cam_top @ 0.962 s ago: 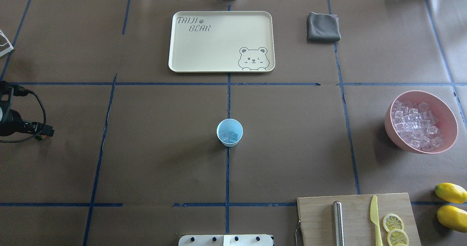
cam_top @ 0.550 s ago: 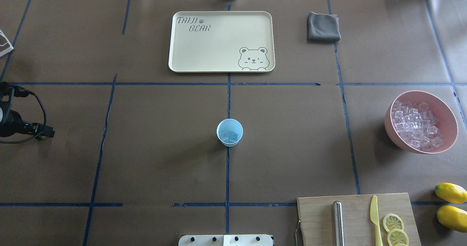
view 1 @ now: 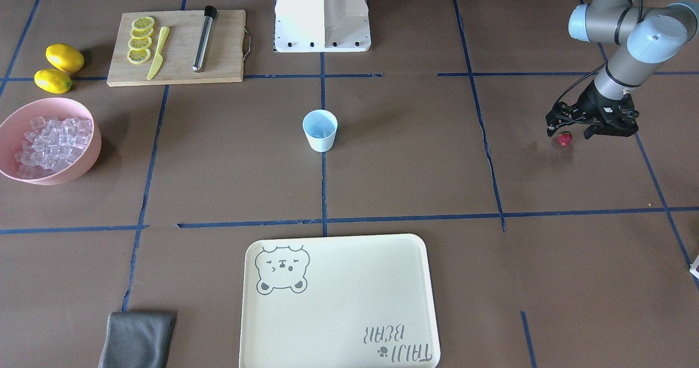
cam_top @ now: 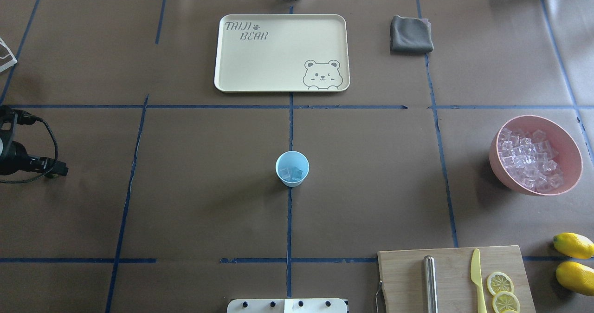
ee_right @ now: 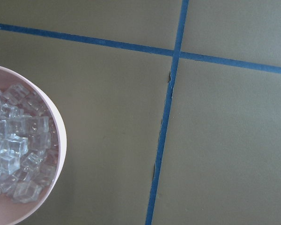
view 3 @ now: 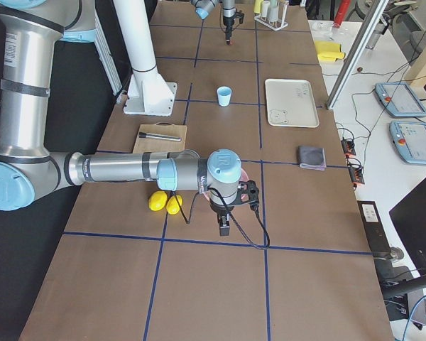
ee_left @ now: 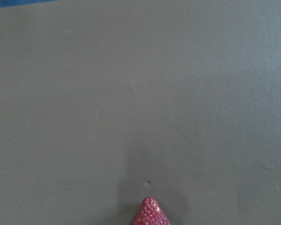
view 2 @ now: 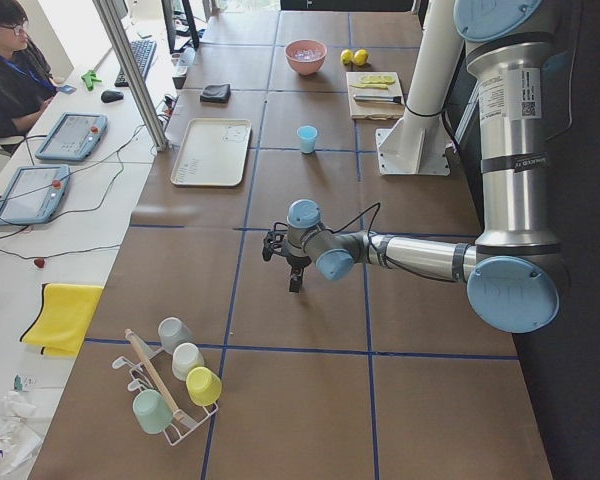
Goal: Put ice and strawberries in cup
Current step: 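Lower the left gripper onto the strawberry and close on it, then lift the strawberry with the left gripper and carry it toward the blue cup, then lower the strawberry into the blue cup and open the left gripper, then withdraw the left gripper away from the cup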
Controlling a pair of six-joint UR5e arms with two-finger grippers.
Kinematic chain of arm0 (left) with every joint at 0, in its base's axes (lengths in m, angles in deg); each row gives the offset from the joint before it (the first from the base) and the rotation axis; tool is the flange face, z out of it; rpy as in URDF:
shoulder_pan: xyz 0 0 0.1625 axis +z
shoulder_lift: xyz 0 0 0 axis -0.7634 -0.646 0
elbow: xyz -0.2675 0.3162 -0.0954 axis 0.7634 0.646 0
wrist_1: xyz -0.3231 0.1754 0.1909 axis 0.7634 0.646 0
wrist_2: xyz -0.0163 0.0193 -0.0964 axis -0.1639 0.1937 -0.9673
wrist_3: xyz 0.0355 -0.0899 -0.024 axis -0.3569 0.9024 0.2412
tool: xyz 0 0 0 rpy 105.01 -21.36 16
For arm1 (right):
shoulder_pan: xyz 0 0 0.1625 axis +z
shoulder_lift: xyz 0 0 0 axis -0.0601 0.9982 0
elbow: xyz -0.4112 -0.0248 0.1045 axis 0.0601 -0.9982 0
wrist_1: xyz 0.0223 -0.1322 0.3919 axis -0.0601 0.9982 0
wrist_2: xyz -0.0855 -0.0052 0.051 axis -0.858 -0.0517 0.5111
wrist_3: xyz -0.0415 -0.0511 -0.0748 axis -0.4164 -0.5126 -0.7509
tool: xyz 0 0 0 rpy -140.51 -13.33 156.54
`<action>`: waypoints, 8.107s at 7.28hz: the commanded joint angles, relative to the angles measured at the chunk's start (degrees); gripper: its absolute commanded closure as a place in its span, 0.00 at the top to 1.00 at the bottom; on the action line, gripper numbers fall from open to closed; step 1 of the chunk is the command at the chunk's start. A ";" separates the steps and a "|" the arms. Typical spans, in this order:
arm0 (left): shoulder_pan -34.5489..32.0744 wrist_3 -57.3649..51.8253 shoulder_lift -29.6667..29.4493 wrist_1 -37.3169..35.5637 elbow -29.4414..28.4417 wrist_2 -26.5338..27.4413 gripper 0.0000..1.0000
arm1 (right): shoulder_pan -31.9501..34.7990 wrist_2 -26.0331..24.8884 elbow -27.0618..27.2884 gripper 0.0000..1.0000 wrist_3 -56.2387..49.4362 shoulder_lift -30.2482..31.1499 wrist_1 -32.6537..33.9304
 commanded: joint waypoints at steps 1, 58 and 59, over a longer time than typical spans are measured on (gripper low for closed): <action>0.00 -0.05 0.00 0.00 -0.20 0.01 1.00 | 0.00 -0.05 0.02 1.00 0.00 0.00 0.00; 6.13 -3.84 -37.65 -57.92 19.14 4.91 1.00 | 0.00 -0.23 -0.42 1.00 -0.09 -0.88 -0.09; -0.20 -11.31 -34.13 -58.01 19.14 -0.64 1.00 | 0.00 -0.23 -0.51 1.00 -0.09 -0.88 -0.09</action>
